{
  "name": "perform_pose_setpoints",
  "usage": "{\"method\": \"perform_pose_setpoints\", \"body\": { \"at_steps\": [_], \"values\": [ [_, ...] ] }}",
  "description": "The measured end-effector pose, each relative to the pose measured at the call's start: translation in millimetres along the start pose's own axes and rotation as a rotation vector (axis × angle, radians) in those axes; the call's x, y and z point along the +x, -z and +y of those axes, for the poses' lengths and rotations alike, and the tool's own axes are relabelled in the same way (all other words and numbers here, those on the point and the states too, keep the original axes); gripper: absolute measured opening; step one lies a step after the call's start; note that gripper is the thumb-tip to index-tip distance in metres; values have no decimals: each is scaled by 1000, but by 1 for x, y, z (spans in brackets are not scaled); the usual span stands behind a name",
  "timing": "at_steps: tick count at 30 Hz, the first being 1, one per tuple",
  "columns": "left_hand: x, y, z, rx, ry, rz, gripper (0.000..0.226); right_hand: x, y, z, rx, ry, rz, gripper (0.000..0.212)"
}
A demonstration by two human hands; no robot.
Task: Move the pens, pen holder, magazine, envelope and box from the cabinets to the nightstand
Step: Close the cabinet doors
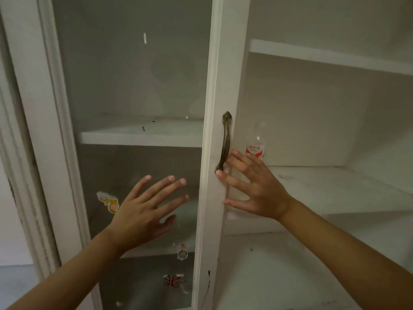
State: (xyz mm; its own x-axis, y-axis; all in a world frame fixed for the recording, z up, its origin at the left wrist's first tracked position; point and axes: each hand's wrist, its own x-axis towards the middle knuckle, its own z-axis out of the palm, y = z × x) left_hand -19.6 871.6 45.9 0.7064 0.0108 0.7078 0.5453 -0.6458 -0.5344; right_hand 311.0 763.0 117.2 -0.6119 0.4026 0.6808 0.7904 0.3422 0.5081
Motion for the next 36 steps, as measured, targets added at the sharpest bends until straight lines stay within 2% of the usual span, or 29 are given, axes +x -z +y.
{"method": "perform_pose_setpoints", "body": {
  "at_steps": [10,14,17,19,22,29,36],
  "values": [
    [3,12,8,-128,64,-65,53,-3,14,-23,-50,-132,-112,72],
    [2,25,20,-298,148,-86,51,-10,24,-48,-51,-237,-196,79],
    [-8,31,43,-531,216,-91,54,-38,23,-73,0,-352,-295,83],
    [-19,33,65,-653,233,-159,55,-64,24,-92,37,-433,-368,83],
    [-36,26,99,-742,203,-281,57,-106,28,-123,80,-521,-476,82],
    [-58,0,178,-913,56,-415,51,-200,73,-185,111,-695,-715,80],
    [-19,4,230,-973,-37,-398,51,-263,143,-204,77,-872,-789,75]
  ]
}}
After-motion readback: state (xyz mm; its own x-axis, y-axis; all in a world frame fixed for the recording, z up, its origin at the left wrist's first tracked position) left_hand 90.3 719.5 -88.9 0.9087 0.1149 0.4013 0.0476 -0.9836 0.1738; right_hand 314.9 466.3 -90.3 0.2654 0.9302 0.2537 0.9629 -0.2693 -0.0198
